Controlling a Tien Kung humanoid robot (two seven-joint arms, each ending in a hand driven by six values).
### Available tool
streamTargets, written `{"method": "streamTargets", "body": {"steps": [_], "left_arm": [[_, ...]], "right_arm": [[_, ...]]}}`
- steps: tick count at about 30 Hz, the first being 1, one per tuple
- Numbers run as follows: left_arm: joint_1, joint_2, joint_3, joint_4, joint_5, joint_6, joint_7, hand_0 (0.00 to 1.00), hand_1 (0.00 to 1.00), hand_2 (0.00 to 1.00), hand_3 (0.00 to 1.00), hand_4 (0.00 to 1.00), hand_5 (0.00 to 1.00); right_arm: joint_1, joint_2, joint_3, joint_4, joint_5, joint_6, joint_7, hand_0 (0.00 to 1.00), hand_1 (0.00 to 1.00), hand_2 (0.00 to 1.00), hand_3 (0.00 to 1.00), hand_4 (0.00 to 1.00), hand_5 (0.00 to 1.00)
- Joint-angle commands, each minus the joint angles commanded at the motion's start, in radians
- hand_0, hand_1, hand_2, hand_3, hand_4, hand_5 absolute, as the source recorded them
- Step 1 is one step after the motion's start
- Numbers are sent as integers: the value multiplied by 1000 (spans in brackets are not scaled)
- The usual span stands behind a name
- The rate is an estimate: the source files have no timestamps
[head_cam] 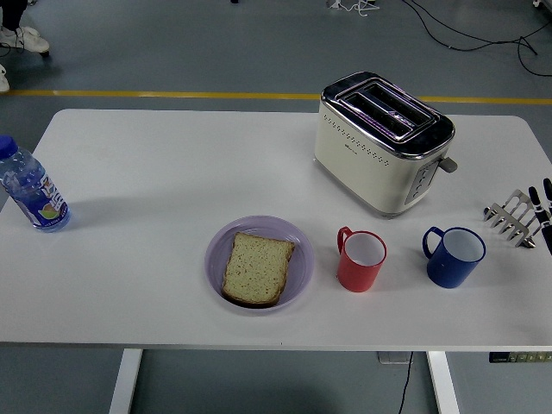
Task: Pick up the cup,pour liquid into bread,place the cup on the desk
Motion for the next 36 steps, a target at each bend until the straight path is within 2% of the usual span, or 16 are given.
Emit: {"method": "streamTargets", "body": {"steps": [11,36], "left_arm": [[9,-2,0,0,2,0,-1,348,316,400,640,369,998],[22,3,-36,0,70,-5,12,348,315,402,641,368,998]], "right_arm": [[-9,-1,-4,0,5,-5,1,596,547,617,592,631,119],[-44,2,12,16,11,-3,2,596,543,615,592,627,111]]}}
